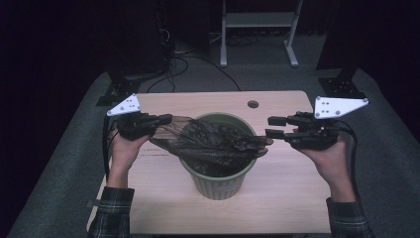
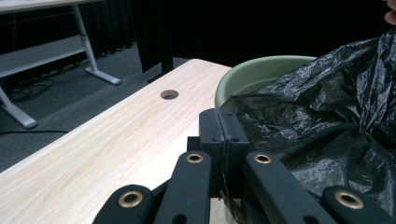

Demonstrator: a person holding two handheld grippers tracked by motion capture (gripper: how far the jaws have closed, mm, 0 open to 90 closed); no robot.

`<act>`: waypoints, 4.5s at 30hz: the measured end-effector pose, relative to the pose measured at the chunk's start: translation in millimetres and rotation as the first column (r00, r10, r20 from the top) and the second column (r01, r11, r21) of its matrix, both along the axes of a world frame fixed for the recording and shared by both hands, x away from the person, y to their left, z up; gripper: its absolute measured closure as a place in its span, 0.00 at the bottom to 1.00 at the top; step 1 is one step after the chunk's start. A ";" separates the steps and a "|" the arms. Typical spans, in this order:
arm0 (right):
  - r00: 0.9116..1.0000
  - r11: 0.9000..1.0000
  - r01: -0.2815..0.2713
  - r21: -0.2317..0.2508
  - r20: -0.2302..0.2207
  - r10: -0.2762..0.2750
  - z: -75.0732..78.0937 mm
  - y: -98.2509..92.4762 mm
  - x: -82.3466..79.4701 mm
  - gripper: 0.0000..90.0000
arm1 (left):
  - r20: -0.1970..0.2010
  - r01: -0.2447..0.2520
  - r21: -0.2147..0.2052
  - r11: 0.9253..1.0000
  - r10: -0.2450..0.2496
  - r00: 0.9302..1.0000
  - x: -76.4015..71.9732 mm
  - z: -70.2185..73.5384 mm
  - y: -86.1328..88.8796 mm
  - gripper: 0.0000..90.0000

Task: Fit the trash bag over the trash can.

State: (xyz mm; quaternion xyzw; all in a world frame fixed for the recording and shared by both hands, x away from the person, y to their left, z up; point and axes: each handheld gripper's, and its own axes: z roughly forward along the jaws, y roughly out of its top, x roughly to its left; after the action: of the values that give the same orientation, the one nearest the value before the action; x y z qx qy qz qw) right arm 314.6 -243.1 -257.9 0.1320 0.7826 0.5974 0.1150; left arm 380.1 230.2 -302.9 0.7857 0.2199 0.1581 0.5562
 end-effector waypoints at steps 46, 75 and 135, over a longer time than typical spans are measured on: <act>0.994 0.993 -0.103 -0.059 -0.044 0.100 -14.5 77.3 4.6 0.70 | 0.005 -0.024 -0.081 0.996 0.025 1.000 -15.6 -13.4 19.3 1.00; 0.988 0.976 -0.153 -0.152 -0.048 0.148 -28.2 67.3 -31.7 0.73 | 0.008 0.006 -0.073 0.997 -0.006 1.000 -31.5 -8.0 10.7 1.00; 0.993 0.999 0.041 0.034 -0.108 -0.037 0.1 2.9 -29.5 0.45 | -0.049 -0.001 -0.065 0.998 -0.002 0.999 -14.5 -33.4 -4.8 1.00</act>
State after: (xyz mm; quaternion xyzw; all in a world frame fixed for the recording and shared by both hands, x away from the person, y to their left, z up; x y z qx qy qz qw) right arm 285.1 -240.2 -257.9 0.1811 0.7739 0.6013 0.0820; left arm 365.5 225.3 -336.3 0.7708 0.2384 0.1311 0.5761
